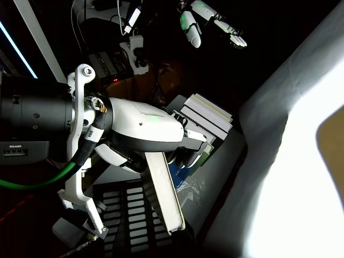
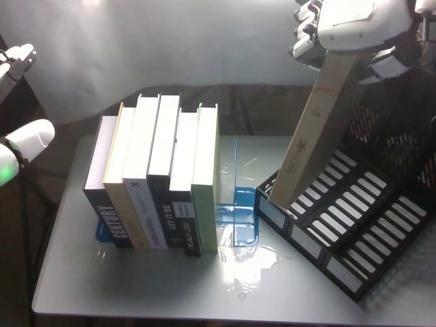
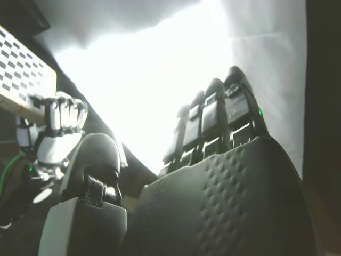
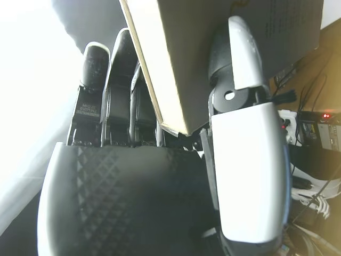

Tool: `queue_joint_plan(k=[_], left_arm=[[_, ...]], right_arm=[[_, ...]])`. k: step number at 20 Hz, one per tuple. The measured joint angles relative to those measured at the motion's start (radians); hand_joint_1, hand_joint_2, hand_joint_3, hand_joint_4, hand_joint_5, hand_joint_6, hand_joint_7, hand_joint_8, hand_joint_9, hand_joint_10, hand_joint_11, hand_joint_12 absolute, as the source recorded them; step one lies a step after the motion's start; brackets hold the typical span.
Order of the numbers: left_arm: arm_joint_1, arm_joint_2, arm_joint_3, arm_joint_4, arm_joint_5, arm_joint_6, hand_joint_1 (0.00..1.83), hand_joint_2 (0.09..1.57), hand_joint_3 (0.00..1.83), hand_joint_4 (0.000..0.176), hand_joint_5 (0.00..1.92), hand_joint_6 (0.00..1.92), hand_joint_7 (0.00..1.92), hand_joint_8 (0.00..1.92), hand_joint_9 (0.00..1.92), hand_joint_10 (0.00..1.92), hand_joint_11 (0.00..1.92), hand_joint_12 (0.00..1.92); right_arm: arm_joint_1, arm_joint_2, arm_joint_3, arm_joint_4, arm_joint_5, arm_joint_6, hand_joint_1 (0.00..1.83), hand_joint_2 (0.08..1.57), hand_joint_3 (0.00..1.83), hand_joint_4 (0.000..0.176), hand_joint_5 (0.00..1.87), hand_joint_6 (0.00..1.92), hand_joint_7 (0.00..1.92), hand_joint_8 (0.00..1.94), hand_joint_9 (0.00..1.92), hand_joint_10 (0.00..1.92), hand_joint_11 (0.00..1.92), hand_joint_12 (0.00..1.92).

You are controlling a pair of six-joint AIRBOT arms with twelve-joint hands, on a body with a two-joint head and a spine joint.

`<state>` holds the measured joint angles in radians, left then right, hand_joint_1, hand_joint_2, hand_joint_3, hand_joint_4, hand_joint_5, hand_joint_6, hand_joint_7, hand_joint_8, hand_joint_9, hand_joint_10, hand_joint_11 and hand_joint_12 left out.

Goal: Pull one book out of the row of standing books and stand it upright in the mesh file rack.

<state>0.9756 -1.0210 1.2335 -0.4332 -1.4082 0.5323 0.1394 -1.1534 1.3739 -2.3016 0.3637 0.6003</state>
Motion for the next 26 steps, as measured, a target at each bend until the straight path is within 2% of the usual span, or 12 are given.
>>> queue_joint_plan(k=[1,4,7,8,10,14,17,21,23,25,26], left_arm=[[0.000,0.000,0.000,-0.003,0.002,0.000,0.19,1.44,0.00,0.000,0.00,0.00,0.00,0.00,0.00,0.00,0.00,0.00],[0.000,-0.001,0.000,-0.002,0.001,0.000,0.21,1.44,0.00,0.000,0.00,0.00,0.00,0.00,0.00,0.00,0.00,0.00],[0.000,-0.004,0.002,-0.001,0.002,0.000,0.19,1.44,0.00,0.000,0.00,0.00,0.00,0.00,0.00,0.00,0.00,0.00],[0.000,-0.004,0.003,-0.001,0.002,0.000,0.19,1.44,0.00,0.000,0.00,0.00,0.00,0.00,0.00,0.00,0.00,0.00],[0.000,-0.004,0.003,0.000,0.001,0.000,0.18,1.44,0.00,0.000,0.00,0.00,0.00,0.00,0.00,0.00,0.00,0.00],[0.000,-0.005,0.006,0.001,0.000,0.000,0.21,1.44,0.00,0.000,0.00,0.00,0.00,0.00,0.00,0.00,0.00,0.00],[0.001,-0.005,0.006,-0.001,0.001,0.000,0.19,1.44,0.00,0.000,0.00,0.00,0.00,0.00,0.00,0.00,0.00,0.00],[0.001,-0.006,0.007,0.002,0.001,0.000,0.17,1.44,0.00,0.000,0.00,0.00,0.00,0.00,0.00,0.00,0.00,0.00],[0.001,-0.006,0.011,0.004,0.002,0.000,0.16,1.44,0.00,0.006,0.00,0.00,0.00,0.00,0.00,0.00,0.00,0.00],[0.001,-0.006,0.011,-0.002,0.001,0.000,0.16,1.44,0.00,0.000,0.00,0.00,0.00,0.00,0.00,0.00,0.00,0.00],[0.001,-0.006,0.011,0.002,0.001,0.000,0.15,1.43,0.00,0.002,0.00,0.00,0.00,0.00,0.00,0.00,0.00,0.00]], right_arm=[[0.000,0.000,0.002,-0.010,-0.002,0.000,1.13,1.30,0.00,0.000,0.65,1.38,0.68,1.64,0.60,1.62,0.54,1.92],[0.001,-0.002,0.009,-0.097,-0.012,0.055,1.13,1.30,0.00,0.000,0.66,1.37,0.70,1.60,0.62,1.60,0.53,1.92],[0.003,-0.011,0.034,-0.125,-0.014,0.090,1.16,1.28,0.00,0.000,0.66,1.31,0.73,1.62,0.67,1.65,0.59,1.92],[0.006,-0.012,0.040,-0.151,-0.014,0.112,1.29,1.28,0.00,0.000,0.64,1.34,0.70,1.53,0.64,1.68,0.54,1.92],[0.006,-0.017,0.053,-0.163,-0.018,0.126,1.32,1.29,0.00,0.000,0.61,1.37,0.68,1.53,0.62,1.72,0.50,1.92],[0.013,-0.026,0.072,-0.235,-0.015,0.189,1.32,1.28,0.00,0.000,0.62,1.38,0.70,1.50,0.62,1.69,0.47,1.90],[0.013,-0.032,0.100,-0.255,-0.013,0.209,1.32,1.27,0.00,0.000,0.65,1.43,0.72,1.40,0.61,1.68,0.38,1.80],[0.005,-0.045,0.123,-0.330,-0.012,0.268,1.31,1.28,0.00,0.000,0.65,1.44,0.70,1.41,0.57,1.71,0.31,1.81],[0.005,-0.051,0.136,-0.332,-0.004,0.276,1.32,1.28,0.00,0.000,0.67,1.42,0.70,1.38,0.57,1.71,0.31,1.82],[0.005,-0.061,0.151,-0.333,-0.009,0.276,1.33,1.25,0.00,0.000,0.70,1.36,0.75,1.32,0.62,1.67,0.37,1.81],[0.005,-0.066,0.158,-0.337,-0.007,0.276,1.32,1.26,0.00,0.000,0.67,1.38,0.73,1.35,0.61,1.70,0.36,1.84]])
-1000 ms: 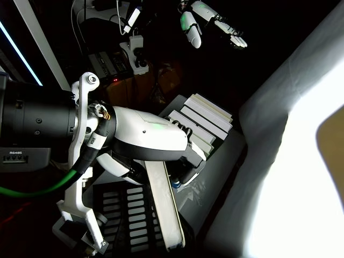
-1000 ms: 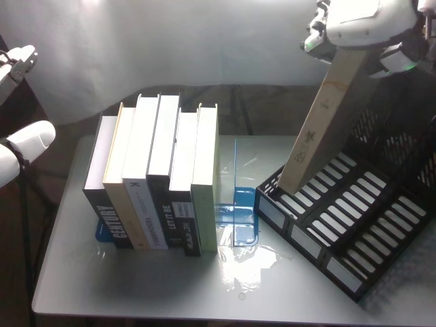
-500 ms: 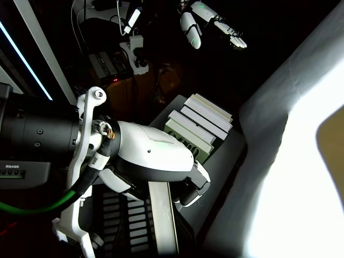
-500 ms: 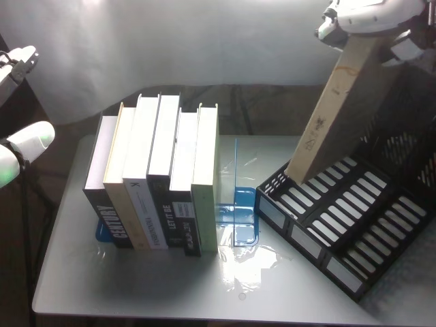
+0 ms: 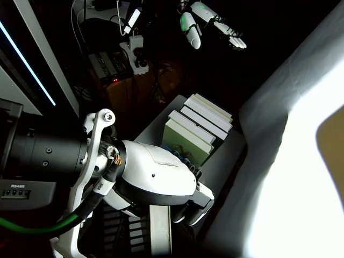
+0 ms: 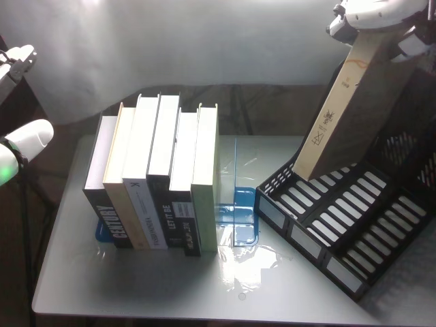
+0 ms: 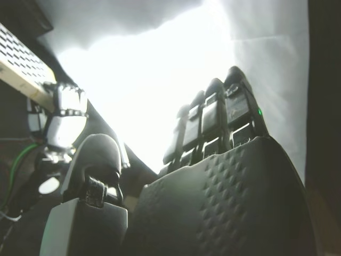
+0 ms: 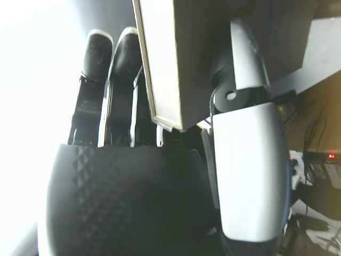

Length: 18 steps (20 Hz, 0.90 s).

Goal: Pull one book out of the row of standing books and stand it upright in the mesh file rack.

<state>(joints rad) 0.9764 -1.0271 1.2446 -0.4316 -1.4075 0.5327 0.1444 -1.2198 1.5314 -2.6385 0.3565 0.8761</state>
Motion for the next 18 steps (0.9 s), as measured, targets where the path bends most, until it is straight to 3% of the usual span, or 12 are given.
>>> queue_joint_plan(k=[4,6,7,8,11,12,13,14,15,16,17,18], left_arm=[[0.000,-0.005,0.006,-0.002,0.001,0.000,0.15,1.44,0.00,0.009,0.00,0.00,0.00,0.00,0.00,0.00,0.00,0.00],[0.000,-0.005,0.006,0.000,0.000,0.000,0.15,1.43,0.00,0.003,0.00,0.00,0.00,0.00,0.00,0.00,0.00,0.00],[0.000,-0.005,0.006,0.000,0.000,0.000,0.15,1.43,0.00,0.003,0.00,0.00,0.00,0.00,0.00,0.00,0.00,0.00],[0.000,-0.005,0.006,0.000,0.000,0.000,0.14,1.44,0.00,0.002,0.00,0.00,0.00,0.00,0.00,0.00,0.00,0.00],[0.000,-0.005,0.006,0.000,0.000,0.000,0.14,1.44,0.00,0.017,0.00,0.00,0.00,0.00,0.00,0.00,0.00,0.00],[0.000,-0.005,0.006,0.000,-0.001,0.000,0.14,1.44,0.00,0.020,0.00,0.00,0.00,0.00,0.00,0.00,0.00,0.00],[0.000,-0.005,0.006,0.000,-0.001,0.000,0.14,1.43,0.00,0.020,0.00,0.00,0.00,0.00,0.00,0.00,0.00,0.00],[0.000,-0.005,0.006,0.002,-0.001,0.000,0.15,1.43,0.00,0.025,0.00,0.00,0.00,0.00,0.00,0.00,0.00,0.00],[0.000,-0.005,0.006,0.002,-0.001,0.000,0.14,1.43,0.00,0.020,0.00,0.00,0.00,0.00,0.00,0.00,0.00,0.00],[0.000,-0.005,0.006,0.000,-0.001,0.000,0.15,1.44,0.00,0.009,0.00,0.00,0.00,0.00,0.00,0.00,0.00,0.00],[0.000,-0.005,0.006,-0.002,0.000,0.000,0.15,1.43,0.00,0.018,0.00,0.00,0.00,0.00,0.00,0.00,0.00,0.00],[0.000,-0.005,0.007,0.001,-0.001,0.000,0.14,1.43,0.00,0.022,0.00,0.00,0.00,0.00,0.00,0.00,0.00,0.00]], right_arm=[[-0.022,-0.022,0.031,-0.001,-0.005,0.005,1.32,1.27,0.00,0.000,0.61,1.41,0.73,1.43,0.63,1.67,0.45,1.79],[-0.032,-0.032,0.046,-0.001,-0.001,0.013,1.35,1.22,0.00,0.000,0.71,1.16,0.84,1.32,0.71,1.60,0.67,1.81],[-0.036,-0.036,0.053,0.000,0.001,0.014,1.24,1.24,0.01,0.000,0.72,1.16,0.82,1.52,0.73,1.70,0.63,1.90],[-0.036,-0.040,0.058,0.000,-0.002,0.016,1.17,1.32,0.02,0.000,0.53,1.43,0.73,1.67,0.71,1.80,0.65,1.92],[-0.058,-0.057,0.077,-0.002,-0.007,0.018,1.16,1.28,0.00,0.000,0.64,1.36,0.79,1.52,0.70,1.50,0.51,1.80],[-0.059,-0.061,0.080,-0.003,-0.005,0.018,0.69,1.36,0.03,0.000,0.67,1.16,0.75,1.34,0.65,1.51,0.48,1.83],[-0.063,-0.067,0.086,-0.003,-0.006,0.019,0.50,1.43,0.03,0.000,0.67,1.08,0.73,1.24,0.64,1.46,0.46,1.80],[-0.063,-0.069,0.089,-0.003,-0.006,0.019,1.06,1.26,0.00,0.000,0.71,1.21,0.87,1.31,0.79,1.39,0.57,1.76],[-0.065,-0.069,0.089,-0.004,-0.006,0.019,1.18,1.22,0.00,0.000,0.73,1.23,0.91,1.30,0.85,1.34,0.61,1.75],[-0.069,-0.069,0.089,0.002,-0.007,0.027,1.14,1.30,0.02,0.000,0.58,1.43,0.75,1.57,0.65,1.52,0.43,1.89],[-0.069,-0.073,0.090,-0.003,-0.005,0.023,1.22,1.22,0.00,0.000,0.72,1.21,0.91,1.36,0.84,1.42,0.61,1.85],[-0.075,-0.075,0.095,-0.003,-0.010,0.024,1.33,1.20,0.00,0.000,0.75,1.09,0.90,1.28,0.77,1.50,0.66,1.81]])
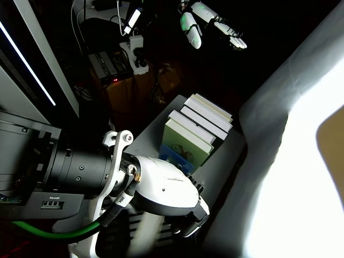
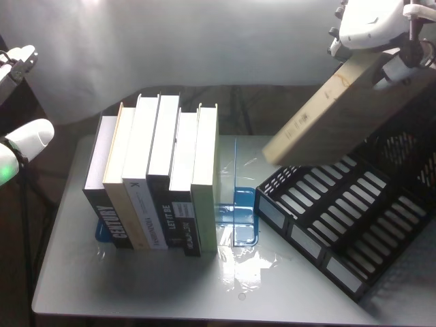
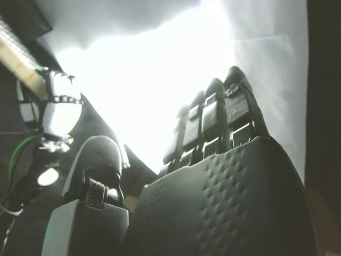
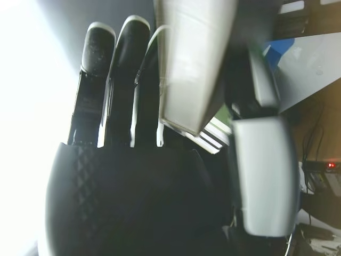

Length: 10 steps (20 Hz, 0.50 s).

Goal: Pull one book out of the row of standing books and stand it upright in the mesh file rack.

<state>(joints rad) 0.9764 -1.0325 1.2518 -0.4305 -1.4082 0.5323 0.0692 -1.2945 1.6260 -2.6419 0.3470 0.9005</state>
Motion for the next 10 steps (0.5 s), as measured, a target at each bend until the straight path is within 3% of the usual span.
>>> queue_joint_plan(k=[1,2,3,4,5,6,7,8,9,10], left_arm=[[0.000,0.000,0.000,0.000,-0.001,0.000,0.12,1.43,0.00,0.027,0.00,0.00,0.00,0.00,0.00,0.00,0.00,0.00],[0.000,-0.001,0.000,-0.002,0.000,0.000,0.12,1.43,0.00,0.029,0.00,0.00,0.00,0.00,0.00,0.00,0.00,0.00],[0.000,-0.001,0.000,-0.001,-0.001,0.000,0.12,1.43,0.00,0.029,0.00,0.00,0.00,0.00,0.00,0.00,0.00,0.00],[0.000,-0.001,0.000,-0.002,-0.001,0.000,0.13,1.44,0.00,0.030,0.00,0.00,0.00,0.00,0.00,0.00,0.00,0.00],[0.000,-0.001,0.000,-0.001,-0.001,0.000,0.13,1.44,0.00,0.030,0.00,0.00,0.00,0.00,0.00,0.00,0.00,0.00],[0.000,-0.001,0.000,0.000,-0.002,0.000,0.13,1.43,0.00,0.036,0.00,0.00,0.00,0.00,0.00,0.00,0.00,0.00],[0.000,-0.001,0.000,0.000,-0.002,0.000,0.13,1.43,0.00,0.036,0.00,0.00,0.00,0.00,0.00,0.00,0.00,0.00],[0.000,-0.001,0.000,-0.001,-0.002,0.000,0.14,1.43,0.00,0.030,0.00,0.00,0.00,0.00,0.00,0.00,0.00,0.00],[0.000,-0.001,0.002,-0.001,-0.002,0.000,0.14,1.43,0.00,0.030,0.00,0.00,0.00,0.00,0.00,0.00,0.00,0.00],[0.000,-0.001,0.003,0.000,-0.002,0.000,0.16,1.43,0.00,0.031,0.00,0.00,0.00,0.00,0.00,0.00,0.00,0.00]], right_arm=[[-0.006,-0.002,0.002,0.000,0.001,0.000,1.25,1.20,0.00,0.000,0.73,1.18,0.93,1.31,0.89,1.45,0.72,1.79],[-0.011,-0.004,0.005,-0.003,-0.001,0.001,1.33,1.23,0.01,0.000,0.68,1.19,0.84,1.35,0.74,1.60,0.69,1.84],[-0.012,-0.005,0.008,-0.006,0.003,0.003,1.33,1.23,0.01,0.000,0.68,1.19,0.84,1.35,0.74,1.60,0.69,1.84],[-0.015,-0.005,0.008,-0.016,0.005,0.018,1.35,1.21,0.00,0.000,0.72,1.19,0.88,1.21,0.75,1.58,0.64,1.85],[-0.015,-0.005,0.008,-0.036,0.004,0.036,1.35,1.21,0.00,0.000,0.72,1.19,0.88,1.21,0.75,1.58,0.64,1.85],[-0.015,-0.005,0.007,-0.047,0.004,0.040,1.37,1.15,0.00,0.000,0.87,1.00,0.99,1.02,0.83,1.45,0.69,1.79],[-0.015,-0.005,0.007,-0.053,0.004,0.040,1.37,1.15,0.00,0.000,0.87,1.00,0.99,1.02,0.83,1.45,0.69,1.79],[-0.018,-0.005,0.007,-0.056,0.002,0.040,1.36,1.12,0.00,0.000,1.01,0.63,1.02,1.12,0.89,1.45,0.90,1.76],[-0.019,-0.005,0.006,-0.056,0.000,0.043,1.26,1.17,0.04,0.000,0.87,0.95,0.89,1.42,0.82,1.74,0.79,1.88],[-0.026,-0.005,0.002,-0.058,-0.003,0.045,1.24,1.17,0.05,0.000,0.89,0.95,0.84,1.52,0.90,1.85,0.90,1.91]])
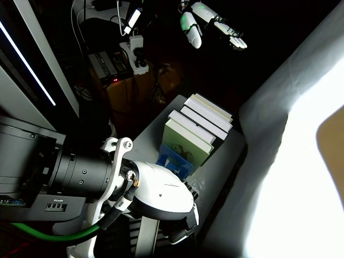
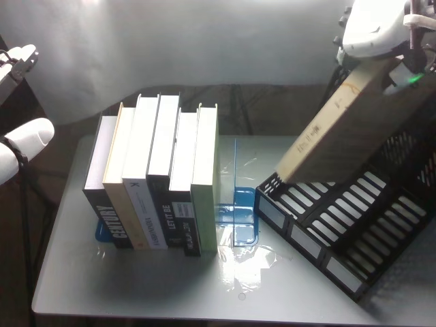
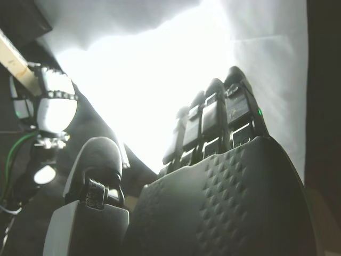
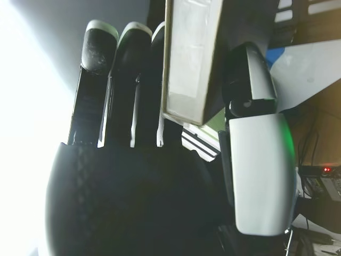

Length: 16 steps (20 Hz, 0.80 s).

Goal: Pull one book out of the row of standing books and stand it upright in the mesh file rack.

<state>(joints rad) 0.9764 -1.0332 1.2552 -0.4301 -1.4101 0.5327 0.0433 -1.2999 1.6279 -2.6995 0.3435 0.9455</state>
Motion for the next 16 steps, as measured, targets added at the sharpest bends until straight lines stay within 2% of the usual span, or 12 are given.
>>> queue_joint_plan(k=[1,2,3,4,5,6,7,8,9,10,14,16], left_arm=[[0.000,-0.004,0.002,-0.003,-0.003,0.000,0.15,1.43,0.00,0.037,0.00,0.00,0.00,0.00,0.00,0.00,0.00,0.00],[0.000,-0.006,0.002,-0.006,-0.004,0.000,0.14,1.44,0.00,0.027,0.00,0.00,0.00,0.00,0.00,0.00,0.00,0.00],[0.000,-0.010,0.002,-0.006,-0.003,0.000,0.15,1.44,0.00,0.027,0.00,0.00,0.00,0.00,0.00,0.00,0.00,0.00],[0.000,-0.011,0.002,-0.005,-0.003,0.000,0.16,1.44,0.00,0.016,0.00,0.00,0.00,0.00,0.00,0.00,0.00,0.00],[0.000,-0.011,0.002,0.000,-0.003,0.000,0.14,1.44,0.00,0.019,0.00,0.00,0.00,0.00,0.00,0.00,0.00,0.00],[0.000,-0.011,0.002,0.003,-0.004,0.000,0.14,1.43,0.00,0.026,0.00,0.00,0.00,0.00,0.00,0.00,0.00,0.00],[0.000,-0.011,0.002,0.002,-0.004,0.000,0.14,1.44,0.00,0.027,0.00,0.00,0.00,0.00,0.00,0.00,0.00,0.00],[0.000,-0.011,0.002,-0.003,-0.003,0.000,0.16,1.43,0.00,0.031,0.00,0.00,0.00,0.00,0.00,0.00,0.00,0.00],[0.000,-0.011,0.002,-0.006,-0.004,0.000,0.15,1.44,0.00,0.037,0.00,0.00,0.00,0.00,0.00,0.00,0.00,0.00],[0.000,-0.011,0.002,-0.006,-0.004,0.000,0.15,1.44,0.00,0.035,0.00,0.00,0.00,0.00,0.00,0.00,0.00,0.00],[0.000,-0.011,0.003,-0.005,-0.004,0.000,0.15,1.44,0.00,0.014,0.00,0.00,0.00,0.00,0.00,0.00,0.00,0.00],[0.000,-0.011,0.003,-0.005,-0.005,0.000,0.15,1.44,0.00,0.015,0.00,0.00,0.00,0.00,0.00,0.00,0.00,0.00]], right_arm=[[-0.016,-0.001,-0.002,-0.010,0.003,0.000,1.06,1.24,0.09,0.000,0.72,1.42,0.99,1.50,0.94,1.73,0.91,1.92],[-0.023,-0.001,-0.001,-0.015,0.008,0.000,1.07,1.22,0.08,0.000,0.73,1.41,1.13,1.33,1.09,1.55,1.02,1.83],[-0.029,-0.002,0.005,-0.034,0.025,0.000,1.15,1.25,0.08,0.000,0.66,1.48,0.80,1.48,1.12,1.62,1.07,1.89],[-0.029,-0.003,0.008,-0.039,0.029,0.002,0.68,1.43,0.08,0.067,0.43,1.83,1.11,1.85,1.33,1.86,1.31,1.91],[-0.029,-0.003,0.011,-0.047,0.027,0.003,0.80,1.42,0.08,0.000,0.47,1.84,1.15,1.92,1.31,1.91,1.33,1.92],[-0.031,-0.003,0.014,-0.053,0.024,0.006,1.05,1.24,0.03,0.000,0.74,1.42,1.19,1.71,1.22,1.90,1.19,1.92],[-0.035,-0.003,0.018,-0.053,0.017,0.009,1.08,1.30,0.04,0.000,0.56,1.56,0.80,1.60,0.65,1.76,0.56,1.92],[-0.036,-0.005,0.021,-0.057,0.015,0.009,1.10,1.13,0.00,0.000,0.68,0.80,0.76,0.80,0.61,1.04,0.37,1.60],[-0.036,-0.009,0.021,-0.062,0.011,0.009,1.14,1.04,0.00,0.000,0.75,0.40,0.82,0.36,0.68,0.64,0.37,1.39],[-0.036,-0.010,0.021,-0.061,0.007,0.009,0.99,1.01,0.00,0.000,0.56,0.18,0.64,0.14,0.51,0.44,0.17,1.45],[-0.036,-0.013,0.017,-0.069,0.014,0.012,0.85,1.03,0.00,0.000,0.08,0.00,0.04,0.00,0.12,0.14,0.00,1.23],[-0.036,-0.013,0.017,-0.073,0.012,0.012,0.70,1.02,0.00,0.000,0.06,0.00,0.05,0.01,0.12,0.14,0.00,1.35]])
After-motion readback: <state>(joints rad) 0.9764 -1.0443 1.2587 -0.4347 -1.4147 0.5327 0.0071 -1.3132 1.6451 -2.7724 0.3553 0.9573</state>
